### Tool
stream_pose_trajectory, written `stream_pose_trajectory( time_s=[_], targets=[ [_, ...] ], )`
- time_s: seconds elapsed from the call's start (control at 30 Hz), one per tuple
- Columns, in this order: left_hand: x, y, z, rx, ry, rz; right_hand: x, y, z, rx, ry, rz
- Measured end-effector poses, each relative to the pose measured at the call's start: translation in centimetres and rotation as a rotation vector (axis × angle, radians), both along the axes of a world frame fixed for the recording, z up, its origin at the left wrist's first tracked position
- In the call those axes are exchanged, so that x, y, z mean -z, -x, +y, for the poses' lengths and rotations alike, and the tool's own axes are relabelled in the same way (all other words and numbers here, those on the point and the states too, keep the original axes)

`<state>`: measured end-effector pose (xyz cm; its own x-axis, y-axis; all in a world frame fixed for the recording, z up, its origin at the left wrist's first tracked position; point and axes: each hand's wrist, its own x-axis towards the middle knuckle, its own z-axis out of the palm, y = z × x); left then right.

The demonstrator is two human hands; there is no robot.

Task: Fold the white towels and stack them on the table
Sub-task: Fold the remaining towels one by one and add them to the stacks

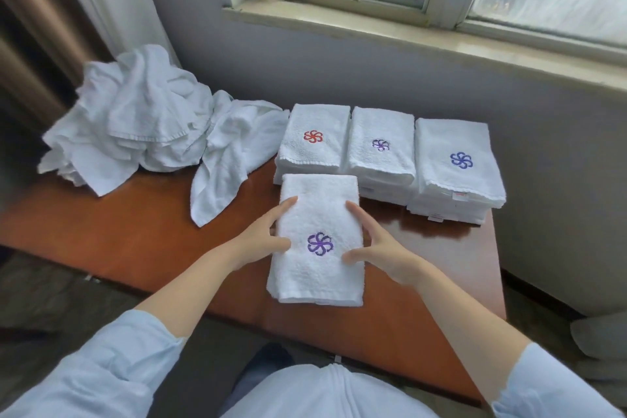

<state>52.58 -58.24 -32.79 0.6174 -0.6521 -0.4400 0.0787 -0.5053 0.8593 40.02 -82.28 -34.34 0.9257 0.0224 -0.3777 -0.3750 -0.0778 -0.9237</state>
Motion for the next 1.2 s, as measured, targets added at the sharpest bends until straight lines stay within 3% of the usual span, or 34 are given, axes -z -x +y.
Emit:
stream_pose_trajectory(
  time_s=[0.27, 0.6, 1.2],
  targets=[
    [-5.5, -5.8, -1.8, -0.203, 0.167, -0.119, -5.1, -7.7, -1.5, 0.053, -0.041, -0.112],
    [-9.5, -17.2, -7.3, -0.176, 0.164, -0.178, -9.3, -18.1, -5.1, 0.150, 0.038, -0.108],
    [-0.4, -26.3, -11.9, -0.075, 0.069, -0.035, -3.1, -25.7, -7.8, 0.213, 0.160, 0.142]
  ],
)
